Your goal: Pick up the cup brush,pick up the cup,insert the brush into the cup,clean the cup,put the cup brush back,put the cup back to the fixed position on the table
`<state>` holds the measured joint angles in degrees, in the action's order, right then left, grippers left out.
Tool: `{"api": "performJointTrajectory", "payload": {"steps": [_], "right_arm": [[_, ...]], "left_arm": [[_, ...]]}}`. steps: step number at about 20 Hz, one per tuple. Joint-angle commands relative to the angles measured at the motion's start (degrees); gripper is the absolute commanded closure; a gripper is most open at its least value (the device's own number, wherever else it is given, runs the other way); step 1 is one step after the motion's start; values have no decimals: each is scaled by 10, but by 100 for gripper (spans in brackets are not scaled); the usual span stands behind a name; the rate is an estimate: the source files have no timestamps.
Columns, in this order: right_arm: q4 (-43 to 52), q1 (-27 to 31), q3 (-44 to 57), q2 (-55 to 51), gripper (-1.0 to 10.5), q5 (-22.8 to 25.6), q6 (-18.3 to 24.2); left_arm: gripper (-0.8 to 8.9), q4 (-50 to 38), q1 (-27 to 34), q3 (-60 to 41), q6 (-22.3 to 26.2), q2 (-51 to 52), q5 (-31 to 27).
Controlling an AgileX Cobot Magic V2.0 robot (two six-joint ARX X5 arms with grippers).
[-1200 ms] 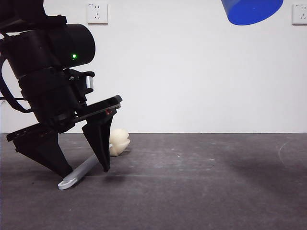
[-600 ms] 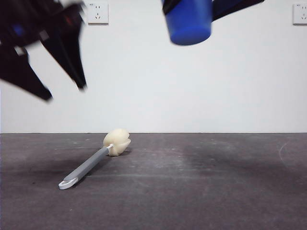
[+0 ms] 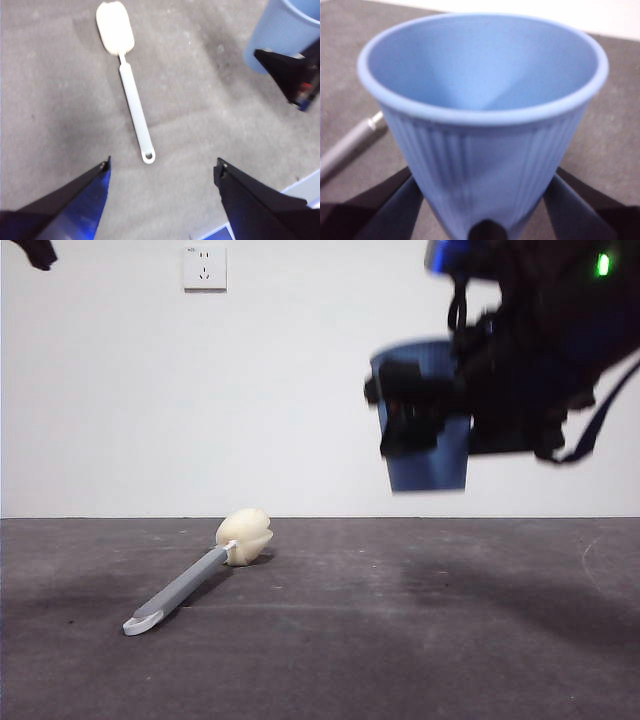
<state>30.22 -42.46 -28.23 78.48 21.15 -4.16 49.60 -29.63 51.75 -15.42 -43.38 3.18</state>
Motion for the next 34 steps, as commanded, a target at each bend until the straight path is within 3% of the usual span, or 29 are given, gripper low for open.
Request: {"api": "performJointTrajectory", "payload": {"steps": [1,9,17,21,27,31,34], "right_arm": [[61,14,5,58,963,-33,-4],[252,68,5,230,963,-108,-4],[280,107,-12,288,963,-158,12],[244,110,-12,292,948,-167,12],[175,105,-12,291,596,-168,12],[155,104,-12,291,576,-168,12],[142,104,-12,284,467,-168,7]], "left_arm": [[465,3,1,-3,7,5,0],[465,11,1,-3,7,5,0],[465,10,1,-3,6,5,-1],[465,11,1,-3,6,5,-1],[465,12,1,-3,6,5,-1],[465,23,1,-3,6,5,-1],[465,39,1,-3,6,5,-1]]}}
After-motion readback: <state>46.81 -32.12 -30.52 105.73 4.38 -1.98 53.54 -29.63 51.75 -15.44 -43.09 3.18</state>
